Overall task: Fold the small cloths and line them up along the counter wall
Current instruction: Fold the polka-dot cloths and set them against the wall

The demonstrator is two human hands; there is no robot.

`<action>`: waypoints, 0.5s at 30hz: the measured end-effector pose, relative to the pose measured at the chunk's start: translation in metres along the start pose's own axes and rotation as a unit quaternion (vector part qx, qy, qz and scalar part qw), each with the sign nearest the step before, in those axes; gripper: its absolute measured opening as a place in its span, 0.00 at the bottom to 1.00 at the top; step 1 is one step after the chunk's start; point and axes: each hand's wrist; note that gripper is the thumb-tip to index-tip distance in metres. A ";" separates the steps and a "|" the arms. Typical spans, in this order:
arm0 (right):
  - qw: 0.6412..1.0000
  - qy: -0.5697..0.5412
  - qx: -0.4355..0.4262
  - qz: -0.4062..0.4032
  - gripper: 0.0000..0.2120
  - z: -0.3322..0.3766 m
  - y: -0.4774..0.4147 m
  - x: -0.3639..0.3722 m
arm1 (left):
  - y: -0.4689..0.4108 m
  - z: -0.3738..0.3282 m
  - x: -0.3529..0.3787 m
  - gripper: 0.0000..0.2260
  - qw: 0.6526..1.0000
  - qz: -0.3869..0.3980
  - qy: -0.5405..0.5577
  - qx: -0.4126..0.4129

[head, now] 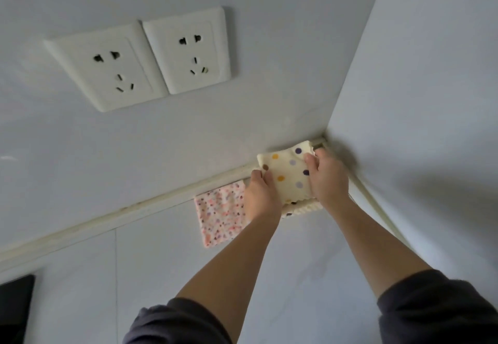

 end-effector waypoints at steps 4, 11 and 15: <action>0.995 0.084 0.013 0.047 0.15 -0.006 -0.008 0.020 | -0.008 0.008 0.009 0.13 0.998 0.011 -0.058 -0.030; 0.976 0.095 -0.153 -0.121 0.17 -0.010 0.004 0.004 | 0.002 0.020 -0.005 0.17 0.935 -0.098 -0.249 0.232; 0.956 0.166 -0.238 0.048 0.25 -0.015 0.017 0.013 | 0.004 0.044 0.009 0.26 0.853 0.014 -0.418 0.313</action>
Point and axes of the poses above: each hand's wrist, its own y-axis away from the middle knuckle, its own x-axis out of the palm, z = x × y, and after that the axes turned 7 degrees about z, right-handed
